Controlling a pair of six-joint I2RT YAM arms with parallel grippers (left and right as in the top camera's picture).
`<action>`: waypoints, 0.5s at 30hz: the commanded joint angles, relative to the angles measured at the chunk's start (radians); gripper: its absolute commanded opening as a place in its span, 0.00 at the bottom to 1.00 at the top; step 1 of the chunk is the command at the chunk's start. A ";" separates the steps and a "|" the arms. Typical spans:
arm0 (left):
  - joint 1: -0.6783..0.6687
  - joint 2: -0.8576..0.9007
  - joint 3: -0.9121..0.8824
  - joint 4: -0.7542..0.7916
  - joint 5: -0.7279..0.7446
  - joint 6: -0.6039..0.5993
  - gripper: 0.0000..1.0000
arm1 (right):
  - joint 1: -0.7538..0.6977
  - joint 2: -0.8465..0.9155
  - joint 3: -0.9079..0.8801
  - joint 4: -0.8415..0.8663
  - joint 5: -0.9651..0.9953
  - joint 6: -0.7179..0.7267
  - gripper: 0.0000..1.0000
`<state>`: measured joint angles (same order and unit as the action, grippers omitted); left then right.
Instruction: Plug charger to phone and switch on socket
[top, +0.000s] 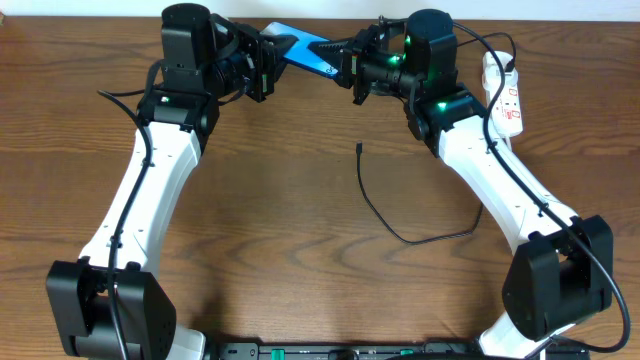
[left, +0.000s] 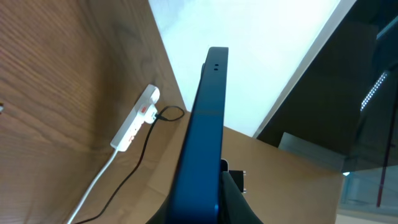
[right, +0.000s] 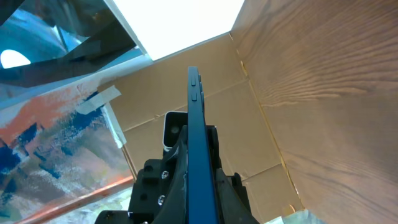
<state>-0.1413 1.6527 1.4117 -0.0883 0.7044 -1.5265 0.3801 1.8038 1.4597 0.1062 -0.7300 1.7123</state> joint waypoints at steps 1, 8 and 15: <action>0.000 -0.020 0.014 0.026 -0.016 -0.069 0.08 | 0.045 -0.019 -0.002 -0.036 -0.117 -0.114 0.01; 0.000 -0.020 0.014 0.026 -0.017 -0.068 0.08 | 0.045 -0.019 -0.002 -0.039 -0.115 -0.177 0.07; 0.000 -0.020 0.014 0.019 -0.017 -0.023 0.07 | 0.018 -0.020 -0.002 -0.039 -0.110 -0.350 0.17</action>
<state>-0.1413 1.6527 1.4025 -0.0853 0.7078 -1.5459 0.3824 1.7996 1.4616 0.0711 -0.7403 1.5391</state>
